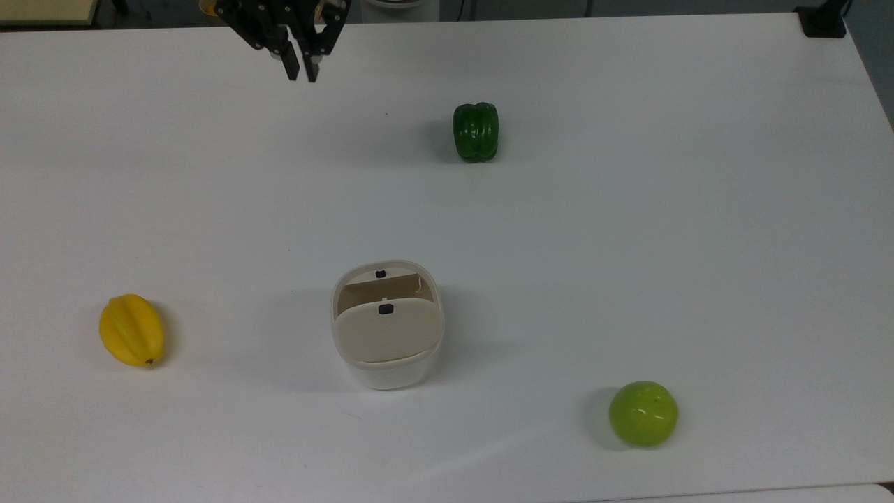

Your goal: Close garbage bin

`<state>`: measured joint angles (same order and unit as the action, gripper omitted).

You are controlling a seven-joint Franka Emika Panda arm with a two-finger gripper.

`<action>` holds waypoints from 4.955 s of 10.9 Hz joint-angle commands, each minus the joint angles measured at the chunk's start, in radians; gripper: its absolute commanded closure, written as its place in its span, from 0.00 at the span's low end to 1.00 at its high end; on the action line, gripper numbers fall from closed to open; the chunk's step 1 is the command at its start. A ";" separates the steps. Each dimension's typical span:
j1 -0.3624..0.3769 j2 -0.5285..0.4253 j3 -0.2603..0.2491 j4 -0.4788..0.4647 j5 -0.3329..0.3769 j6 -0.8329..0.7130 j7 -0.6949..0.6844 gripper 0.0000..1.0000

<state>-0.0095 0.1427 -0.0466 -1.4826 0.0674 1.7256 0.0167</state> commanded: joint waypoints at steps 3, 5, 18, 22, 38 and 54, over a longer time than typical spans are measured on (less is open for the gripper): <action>0.006 0.011 0.004 -0.011 0.003 0.230 0.014 1.00; 0.008 0.037 0.004 -0.011 0.023 0.337 0.006 1.00; 0.082 0.232 0.011 -0.007 0.089 0.942 0.025 1.00; 0.114 0.277 0.011 -0.005 0.098 1.040 0.020 1.00; 0.160 0.374 0.008 0.015 0.048 1.184 -0.007 1.00; 0.158 0.348 0.008 -0.050 0.054 1.045 -0.029 1.00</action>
<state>0.1416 0.5125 -0.0325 -1.5085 0.1240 2.8350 0.0041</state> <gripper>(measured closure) 0.991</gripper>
